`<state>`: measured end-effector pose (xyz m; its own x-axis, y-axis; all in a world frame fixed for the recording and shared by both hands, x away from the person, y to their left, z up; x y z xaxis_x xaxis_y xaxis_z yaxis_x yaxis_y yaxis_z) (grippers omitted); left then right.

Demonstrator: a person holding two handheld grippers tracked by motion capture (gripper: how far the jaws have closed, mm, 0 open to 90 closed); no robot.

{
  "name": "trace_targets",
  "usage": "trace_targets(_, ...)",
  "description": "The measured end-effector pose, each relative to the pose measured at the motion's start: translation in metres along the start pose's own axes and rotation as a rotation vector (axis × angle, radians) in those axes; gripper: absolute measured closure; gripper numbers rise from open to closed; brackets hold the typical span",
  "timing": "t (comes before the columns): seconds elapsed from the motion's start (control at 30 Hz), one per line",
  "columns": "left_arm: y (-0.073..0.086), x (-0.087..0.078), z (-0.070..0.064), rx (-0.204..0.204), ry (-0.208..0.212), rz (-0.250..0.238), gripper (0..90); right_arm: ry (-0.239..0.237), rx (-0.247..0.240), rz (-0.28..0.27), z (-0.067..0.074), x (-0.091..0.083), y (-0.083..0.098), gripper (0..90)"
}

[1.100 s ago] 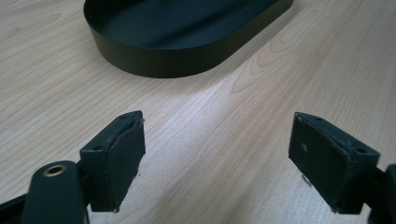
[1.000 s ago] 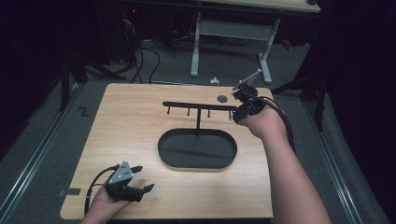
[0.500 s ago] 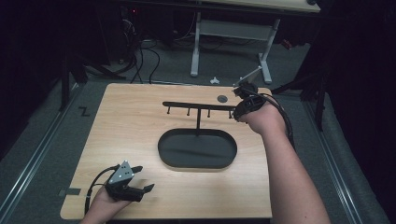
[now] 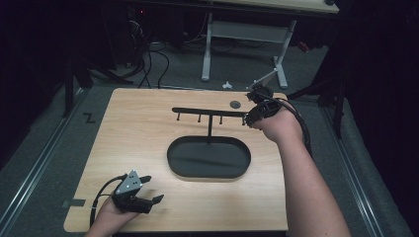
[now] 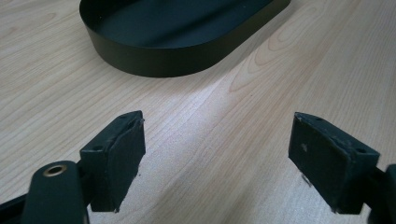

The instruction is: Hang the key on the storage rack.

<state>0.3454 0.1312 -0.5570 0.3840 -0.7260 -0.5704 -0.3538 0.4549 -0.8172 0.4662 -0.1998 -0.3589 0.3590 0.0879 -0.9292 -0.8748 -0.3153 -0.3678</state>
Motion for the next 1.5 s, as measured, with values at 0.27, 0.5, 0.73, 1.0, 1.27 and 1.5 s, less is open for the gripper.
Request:
trace_targets(0.27,0.000,0.003,-0.003,0.008,0.007,0.008,19.1,-0.013,-0.009,0.003,0.004,-0.001,0.015,84.5)
trace_targets(0.5,0.000,0.005,-0.003,0.016,0.009,0.018,19.2,-0.025,-0.008,0.002,0.007,0.003,0.021,84.5)
trace_targets(0.73,0.000,0.005,-0.004,0.016,0.010,0.018,19.2,-0.024,-0.005,-0.006,0.006,-0.002,0.026,84.5)
trace_targets(1.0,0.000,0.005,-0.003,0.014,0.006,0.017,19.2,-0.027,-0.007,-0.006,0.006,-0.004,0.030,84.5)
trace_targets(1.27,0.000,0.005,-0.003,0.015,0.008,0.019,19.2,-0.029,-0.002,-0.007,0.007,-0.002,0.031,84.5)
trace_targets(1.5,0.000,0.005,-0.004,0.019,0.009,0.022,19.2,-0.031,-0.003,-0.018,0.007,-0.006,0.033,84.5)
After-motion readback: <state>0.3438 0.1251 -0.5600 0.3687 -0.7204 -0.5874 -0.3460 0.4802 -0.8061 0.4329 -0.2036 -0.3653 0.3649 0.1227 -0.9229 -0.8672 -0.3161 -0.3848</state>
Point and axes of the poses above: each handheld gripper's, and its own axes: x roughly forward along the jaws, y roughly out of its underside, z roughly to its left, the point moved 7 cm from there along x, roughly forward along the jaws, and after that the axes turned 3 degrees about y, right-handed, at the moved point
